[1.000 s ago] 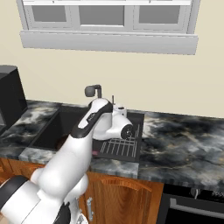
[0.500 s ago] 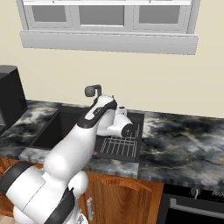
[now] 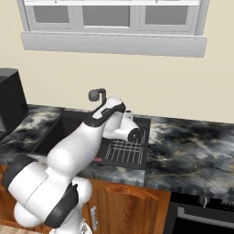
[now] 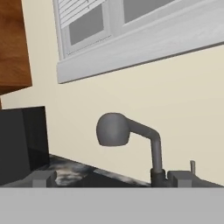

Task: Pick the pan and sponge and place them into the sink. Then turn on the water.

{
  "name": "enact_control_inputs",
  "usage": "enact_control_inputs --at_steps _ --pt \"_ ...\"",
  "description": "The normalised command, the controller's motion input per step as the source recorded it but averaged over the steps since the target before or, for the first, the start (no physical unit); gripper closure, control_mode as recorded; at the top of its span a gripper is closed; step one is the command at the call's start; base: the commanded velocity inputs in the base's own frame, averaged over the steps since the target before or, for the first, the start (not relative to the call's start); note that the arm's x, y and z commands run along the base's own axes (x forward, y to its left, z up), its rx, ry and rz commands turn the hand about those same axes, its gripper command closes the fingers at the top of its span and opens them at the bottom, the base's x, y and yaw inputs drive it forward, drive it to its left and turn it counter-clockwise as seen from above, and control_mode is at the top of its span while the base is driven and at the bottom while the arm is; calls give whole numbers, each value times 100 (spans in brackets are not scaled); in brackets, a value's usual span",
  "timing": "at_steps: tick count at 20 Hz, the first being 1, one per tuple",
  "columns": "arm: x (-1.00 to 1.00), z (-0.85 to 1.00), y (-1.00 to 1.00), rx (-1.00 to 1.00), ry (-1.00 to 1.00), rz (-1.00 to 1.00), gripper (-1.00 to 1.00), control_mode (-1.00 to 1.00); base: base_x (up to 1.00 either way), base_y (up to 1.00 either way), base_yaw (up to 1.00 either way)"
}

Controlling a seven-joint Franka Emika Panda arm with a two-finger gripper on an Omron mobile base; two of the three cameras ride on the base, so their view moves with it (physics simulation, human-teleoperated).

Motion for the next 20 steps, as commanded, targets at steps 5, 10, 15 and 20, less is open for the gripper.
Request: enact_control_inputs --at_steps 5,10,15,20 --pt "18 -6 9 0 0 -1 -100 -100 0 0 0" --pt "18 -6 19 0 0 -1 -100 -100 0 0 0" --pt "20 -12 11 0 0 -1 -100 -100 0 0 0" --pt "31 -21 -5 0 0 -1 -100 -100 0 0 0"
